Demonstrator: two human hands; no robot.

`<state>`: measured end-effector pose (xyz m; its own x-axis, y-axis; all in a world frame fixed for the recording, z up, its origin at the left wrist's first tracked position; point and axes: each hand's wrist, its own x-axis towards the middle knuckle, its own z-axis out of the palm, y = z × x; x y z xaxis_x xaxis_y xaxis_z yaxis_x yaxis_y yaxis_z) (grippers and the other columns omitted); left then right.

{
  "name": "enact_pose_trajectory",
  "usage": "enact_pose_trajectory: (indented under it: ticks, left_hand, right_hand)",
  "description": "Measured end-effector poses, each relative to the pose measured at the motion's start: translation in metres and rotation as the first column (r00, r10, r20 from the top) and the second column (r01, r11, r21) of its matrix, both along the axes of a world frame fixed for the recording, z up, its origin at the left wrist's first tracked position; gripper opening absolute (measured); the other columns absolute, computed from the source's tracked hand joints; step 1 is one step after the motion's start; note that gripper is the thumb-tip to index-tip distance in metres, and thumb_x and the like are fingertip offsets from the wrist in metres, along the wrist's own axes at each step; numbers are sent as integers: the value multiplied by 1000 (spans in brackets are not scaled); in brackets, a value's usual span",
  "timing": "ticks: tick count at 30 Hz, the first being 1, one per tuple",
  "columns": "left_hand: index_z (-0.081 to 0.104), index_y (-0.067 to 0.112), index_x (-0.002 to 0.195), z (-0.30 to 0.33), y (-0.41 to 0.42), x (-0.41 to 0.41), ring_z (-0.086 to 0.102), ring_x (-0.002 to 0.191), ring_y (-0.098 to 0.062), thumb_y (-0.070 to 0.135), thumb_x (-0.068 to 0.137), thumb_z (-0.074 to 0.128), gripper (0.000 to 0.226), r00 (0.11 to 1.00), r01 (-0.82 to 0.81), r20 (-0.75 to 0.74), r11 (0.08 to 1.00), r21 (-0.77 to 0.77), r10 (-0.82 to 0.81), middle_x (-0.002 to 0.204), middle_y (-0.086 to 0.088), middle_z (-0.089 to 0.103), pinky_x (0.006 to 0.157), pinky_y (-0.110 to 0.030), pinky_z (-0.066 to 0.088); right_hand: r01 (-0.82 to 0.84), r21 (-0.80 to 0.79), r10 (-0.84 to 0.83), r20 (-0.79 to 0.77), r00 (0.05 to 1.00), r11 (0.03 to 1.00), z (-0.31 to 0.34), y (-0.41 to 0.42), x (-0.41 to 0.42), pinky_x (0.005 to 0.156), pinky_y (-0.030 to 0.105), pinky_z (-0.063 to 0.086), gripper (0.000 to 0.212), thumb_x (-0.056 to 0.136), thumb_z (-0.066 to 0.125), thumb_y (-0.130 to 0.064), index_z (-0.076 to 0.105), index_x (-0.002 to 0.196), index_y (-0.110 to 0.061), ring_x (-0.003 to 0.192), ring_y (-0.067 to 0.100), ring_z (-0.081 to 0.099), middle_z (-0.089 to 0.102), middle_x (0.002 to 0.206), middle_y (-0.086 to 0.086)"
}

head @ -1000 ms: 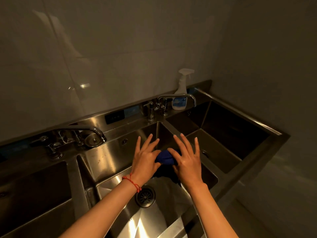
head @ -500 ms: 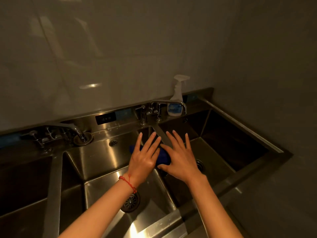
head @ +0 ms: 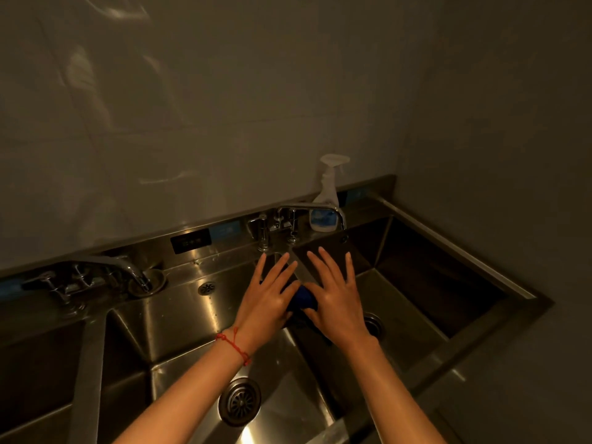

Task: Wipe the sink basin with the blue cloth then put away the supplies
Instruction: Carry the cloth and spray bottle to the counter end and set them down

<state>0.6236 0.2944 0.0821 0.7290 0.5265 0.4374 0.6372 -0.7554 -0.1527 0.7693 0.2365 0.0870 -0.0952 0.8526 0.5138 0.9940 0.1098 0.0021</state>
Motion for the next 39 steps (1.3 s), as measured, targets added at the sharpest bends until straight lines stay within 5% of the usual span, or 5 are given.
enact_pose_trajectory:
  ticks: [7,12,20,25,39]
  left_hand:
    - [45,29,140,4,14,9,3,148,-21,51,79,66,68,999,-36,15,970,-242,41,156,-5,26,111,-43,-17]
    - [37,31,143,7,16,42,-8,148,-21,54,79,63,74,995,-97,-44,954,-285,88,159,-4,14,108,-43,-21]
    - [55,28,130,16,-5,107,4,148,-23,38,79,70,54,970,-237,9,955,-177,243,155,-3,30,110,-48,-17]
    - [78,18,81,28,-23,147,60,114,-38,25,27,96,57,959,-273,70,961,-30,275,111,-12,71,93,-67,32]
    - [78,11,89,12,-2,174,57,118,-37,28,38,96,56,961,-249,156,959,134,227,120,-14,67,107,-66,21]
  right_hand:
    - [-16,73,16,4,1000,997,0,3,22,104,60,12,51,48,87,-23,69,95,-16,132,31,30,47,136,15]
    - [-65,134,61,31,998,989,3,3,47,102,63,13,53,48,87,-23,69,97,-16,129,32,34,50,133,15]
    - [-158,169,151,50,987,973,10,1,113,105,63,11,53,47,87,-19,69,98,-17,130,32,34,49,134,15]
    - [-127,97,124,36,992,987,15,1,151,103,62,12,57,47,87,-21,69,102,-18,130,35,34,48,135,16]
    - [-254,-197,237,-104,966,947,29,32,186,103,39,-30,70,69,58,-64,47,129,-29,134,11,-25,2,155,1]
